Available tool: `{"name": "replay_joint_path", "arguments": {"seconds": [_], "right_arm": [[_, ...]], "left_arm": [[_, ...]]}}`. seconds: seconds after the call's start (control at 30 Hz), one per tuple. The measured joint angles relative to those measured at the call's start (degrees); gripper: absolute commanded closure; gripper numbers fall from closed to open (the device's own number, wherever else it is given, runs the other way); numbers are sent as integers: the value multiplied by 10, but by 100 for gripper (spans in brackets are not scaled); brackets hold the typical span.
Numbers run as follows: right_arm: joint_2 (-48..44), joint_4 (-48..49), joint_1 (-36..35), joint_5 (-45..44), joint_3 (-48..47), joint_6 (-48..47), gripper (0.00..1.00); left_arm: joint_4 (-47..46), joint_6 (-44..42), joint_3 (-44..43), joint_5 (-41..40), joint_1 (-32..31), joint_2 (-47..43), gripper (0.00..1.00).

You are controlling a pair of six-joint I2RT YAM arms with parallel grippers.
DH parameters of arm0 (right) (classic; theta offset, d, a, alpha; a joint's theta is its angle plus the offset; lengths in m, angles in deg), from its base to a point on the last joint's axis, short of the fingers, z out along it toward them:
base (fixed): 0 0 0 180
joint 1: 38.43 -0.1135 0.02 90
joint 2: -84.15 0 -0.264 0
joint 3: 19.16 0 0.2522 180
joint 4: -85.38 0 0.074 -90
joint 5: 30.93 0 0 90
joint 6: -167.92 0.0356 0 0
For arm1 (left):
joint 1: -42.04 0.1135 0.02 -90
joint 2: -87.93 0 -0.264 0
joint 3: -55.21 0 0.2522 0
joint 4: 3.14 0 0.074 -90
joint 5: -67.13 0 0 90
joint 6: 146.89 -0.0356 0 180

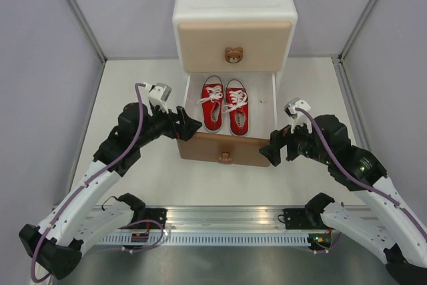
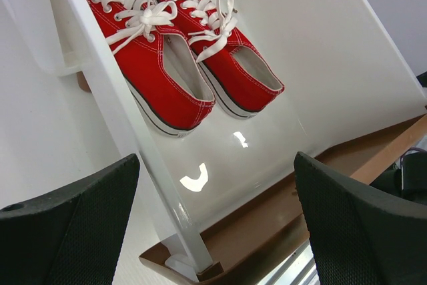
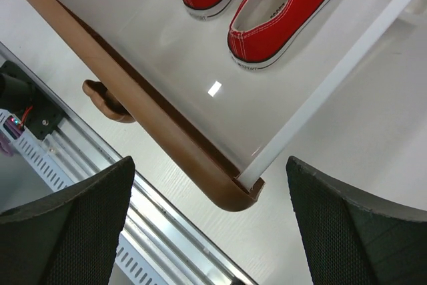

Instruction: Place and organize the shoes in the shoe cabinet

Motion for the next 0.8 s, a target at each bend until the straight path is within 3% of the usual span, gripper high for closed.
{"name": "replay_joint_path", "arguments": {"seconds": [0.2, 0.47, 0.8], "right_arm": [[17, -12, 0, 8, 3, 2, 2], [37, -14, -5, -78, 3, 36, 4], [84, 59, -3, -186, -24, 52, 5]], "left_arm": [[-4, 4, 0, -3, -2, 0, 1], [-4, 7, 0, -4, -3, -5, 1], [-2, 7, -31, -27, -3, -48, 0]]}}
